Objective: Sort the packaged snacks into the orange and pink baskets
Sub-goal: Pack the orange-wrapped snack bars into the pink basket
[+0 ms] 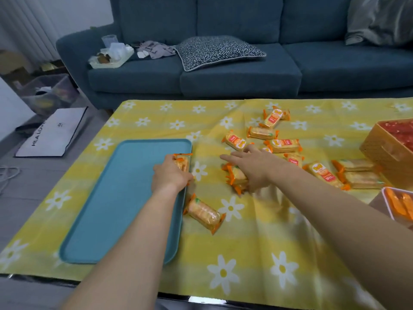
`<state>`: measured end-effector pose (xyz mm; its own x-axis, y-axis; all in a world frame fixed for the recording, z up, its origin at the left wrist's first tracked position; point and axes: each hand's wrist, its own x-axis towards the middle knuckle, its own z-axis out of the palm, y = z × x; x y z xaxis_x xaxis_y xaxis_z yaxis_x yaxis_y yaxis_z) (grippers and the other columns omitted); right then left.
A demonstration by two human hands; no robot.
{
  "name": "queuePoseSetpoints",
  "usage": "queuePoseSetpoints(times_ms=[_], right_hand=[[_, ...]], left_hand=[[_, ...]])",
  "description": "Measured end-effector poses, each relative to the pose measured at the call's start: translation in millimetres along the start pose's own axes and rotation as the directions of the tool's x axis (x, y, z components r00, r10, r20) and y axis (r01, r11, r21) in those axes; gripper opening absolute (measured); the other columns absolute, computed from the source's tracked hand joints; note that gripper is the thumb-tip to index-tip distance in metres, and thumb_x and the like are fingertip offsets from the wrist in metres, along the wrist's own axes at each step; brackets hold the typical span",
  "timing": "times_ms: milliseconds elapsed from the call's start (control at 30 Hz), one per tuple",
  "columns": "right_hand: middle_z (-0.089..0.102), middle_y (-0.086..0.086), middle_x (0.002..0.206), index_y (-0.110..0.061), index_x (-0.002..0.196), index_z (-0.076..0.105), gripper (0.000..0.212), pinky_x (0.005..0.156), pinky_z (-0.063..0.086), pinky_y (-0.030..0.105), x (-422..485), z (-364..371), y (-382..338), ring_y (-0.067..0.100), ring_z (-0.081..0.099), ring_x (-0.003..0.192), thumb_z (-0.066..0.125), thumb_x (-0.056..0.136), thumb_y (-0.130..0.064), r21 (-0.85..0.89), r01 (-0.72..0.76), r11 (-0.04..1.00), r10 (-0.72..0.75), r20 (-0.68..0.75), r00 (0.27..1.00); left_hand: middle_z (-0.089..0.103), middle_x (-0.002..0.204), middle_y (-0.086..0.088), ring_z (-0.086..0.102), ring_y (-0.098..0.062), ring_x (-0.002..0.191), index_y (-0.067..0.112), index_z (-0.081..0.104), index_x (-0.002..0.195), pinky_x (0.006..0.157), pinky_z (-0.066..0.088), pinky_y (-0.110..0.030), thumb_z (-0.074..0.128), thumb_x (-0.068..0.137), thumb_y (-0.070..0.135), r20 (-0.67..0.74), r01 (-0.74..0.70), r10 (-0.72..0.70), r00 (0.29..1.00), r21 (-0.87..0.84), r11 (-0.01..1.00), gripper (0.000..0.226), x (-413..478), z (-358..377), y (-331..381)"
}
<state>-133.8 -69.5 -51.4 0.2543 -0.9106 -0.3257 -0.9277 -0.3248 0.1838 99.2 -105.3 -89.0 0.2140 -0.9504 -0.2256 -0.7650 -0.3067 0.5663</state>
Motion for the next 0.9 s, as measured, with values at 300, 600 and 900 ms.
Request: queuePoseSetpoints(times_ms=[300,600,900], right_hand=[[0.047,0.004,0.140,-0.024,0.140,0.045,0.090,0.106,0.039,0.041,-3.3,-1.7,-9.0,0.027,0.048,0.129,0.086,0.065,-0.049,-0.113,0.012,0.994,-0.016,-0.041,0.999],[0.062,0.006,0.116,-0.020,0.135,0.046,0.080,0.081,0.049,0.036,-31.7,7.6,-16.7,0.030,0.061,0.108,0.078,0.067,-0.046,0.395,-0.156,0.905,0.269,-0.250,0.930],[0.078,0.008,0.089,-0.013,0.091,0.075,0.025,0.077,0.062,0.044,-93.3,2.5,-5.1,0.027,0.076,0.084,0.089,0.072,-0.022,0.955,0.120,-0.271,0.602,0.071,0.795]], left_hand=[[0.039,0.125,0.000,0.061,-0.033,0.098,0.034,0.047,0.135,0.084,0.049,-0.039,0.080,0.070,0.016,0.033,-0.353,0.352,0.935,0.163,0.921,0.075,-26.3,-8.6,3.4],[0.053,0.133,-0.007,0.044,-0.034,0.123,0.040,0.048,0.142,0.104,0.044,-0.041,0.082,0.071,0.031,0.344,-0.460,0.360,0.867,0.274,0.845,0.079,-41.9,17.5,15.0],[0.065,0.109,-0.003,0.062,-0.013,0.081,0.029,0.058,0.120,0.065,0.046,-0.022,0.082,0.069,0.021,0.033,-0.358,0.395,0.918,-0.361,0.861,0.056,-90.5,14.2,71.0]])
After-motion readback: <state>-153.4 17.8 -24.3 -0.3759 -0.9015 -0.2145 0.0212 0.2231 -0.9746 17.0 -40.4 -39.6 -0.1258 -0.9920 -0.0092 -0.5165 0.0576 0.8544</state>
